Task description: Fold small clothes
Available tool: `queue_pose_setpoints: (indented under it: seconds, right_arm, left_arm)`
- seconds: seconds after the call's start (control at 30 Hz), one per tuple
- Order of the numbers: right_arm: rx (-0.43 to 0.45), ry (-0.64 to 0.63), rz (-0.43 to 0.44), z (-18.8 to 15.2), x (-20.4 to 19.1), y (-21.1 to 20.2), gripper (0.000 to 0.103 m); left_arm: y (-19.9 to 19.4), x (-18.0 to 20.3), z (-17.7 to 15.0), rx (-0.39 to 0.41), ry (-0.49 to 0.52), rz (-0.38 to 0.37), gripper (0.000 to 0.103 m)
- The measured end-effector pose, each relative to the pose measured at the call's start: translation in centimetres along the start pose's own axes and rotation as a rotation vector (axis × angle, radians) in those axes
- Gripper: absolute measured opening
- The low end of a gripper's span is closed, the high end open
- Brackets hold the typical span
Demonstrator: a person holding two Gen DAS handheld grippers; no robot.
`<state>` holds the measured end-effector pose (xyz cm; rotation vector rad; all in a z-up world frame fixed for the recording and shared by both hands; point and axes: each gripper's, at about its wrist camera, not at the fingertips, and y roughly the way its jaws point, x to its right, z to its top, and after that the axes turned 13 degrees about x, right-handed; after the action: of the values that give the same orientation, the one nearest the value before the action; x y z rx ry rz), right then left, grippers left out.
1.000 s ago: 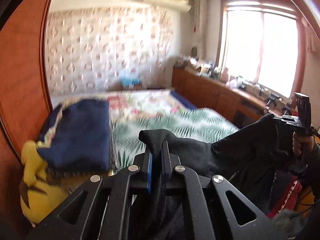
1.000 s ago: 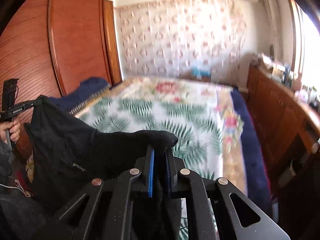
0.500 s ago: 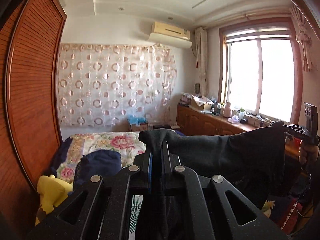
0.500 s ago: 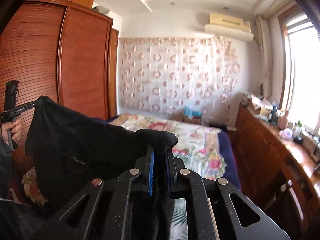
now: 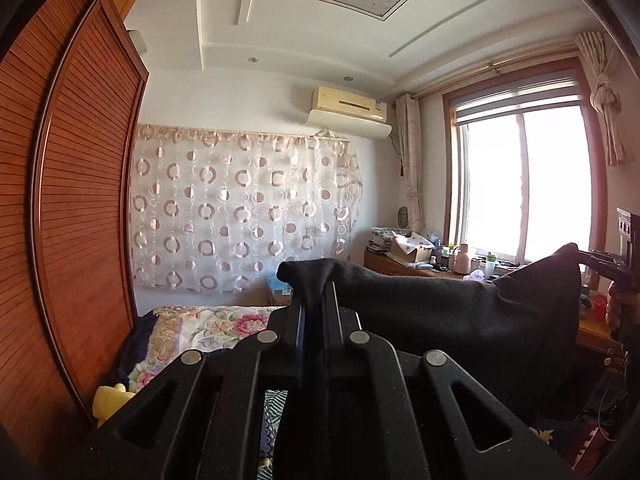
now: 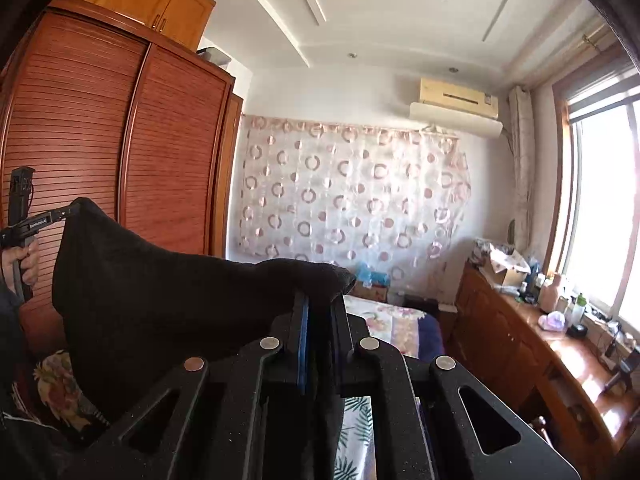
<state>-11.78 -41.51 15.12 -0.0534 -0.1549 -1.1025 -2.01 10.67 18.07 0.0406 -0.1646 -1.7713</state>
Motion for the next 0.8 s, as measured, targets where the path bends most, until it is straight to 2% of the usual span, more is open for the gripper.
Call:
queue_pose_setpoints:
  seconds: [0.1, 0.2, 0.3, 0.5, 0.63, 0.73, 0.8]
  right_arm:
    - [-0.026, -0.006, -0.012, -1.7, 0.3, 1.5, 0.009]
    - [-0.079, 0.009, -0.018, -3.5, 1.3, 4.9, 0.009]
    - [-0.158, 0.031, -0.040, -6.4, 2.7, 9.6, 0.009]
    - [-0.294, 0.044, -0.074, -12.8, 3.8, 18.1, 0.009]
    - [-0.398, 0.078, -0.095, -18.2, 3.9, 23.0, 0.009]
    - [-0.456, 0.107, -0.112, -21.0, 3.6, 25.5, 0.009]
    - [-0.492, 0.128, -0.126, -22.8, 3.6, 26.8, 0.009]
  left_arm:
    - [2.6, 0.1, -1.4, -0.025, 0.020, 0.031, 0.007]
    - [6.9, -0.2, -4.3, -0.081, 0.029, 0.065, 0.007]
    - [11.4, -1.2, -7.5, -0.141, 0.017, 0.093, 0.007]
    - [16.9, -1.7, -12.7, -0.234, 0.057, 0.143, 0.007]
    - [18.8, -1.7, -15.6, -0.314, 0.073, 0.157, 0.007]
    - [19.7, -1.7, -17.6, -0.357, 0.092, 0.172, 0.007]
    - [20.1, -1.5, -18.6, -0.401, 0.095, 0.170, 0.012]
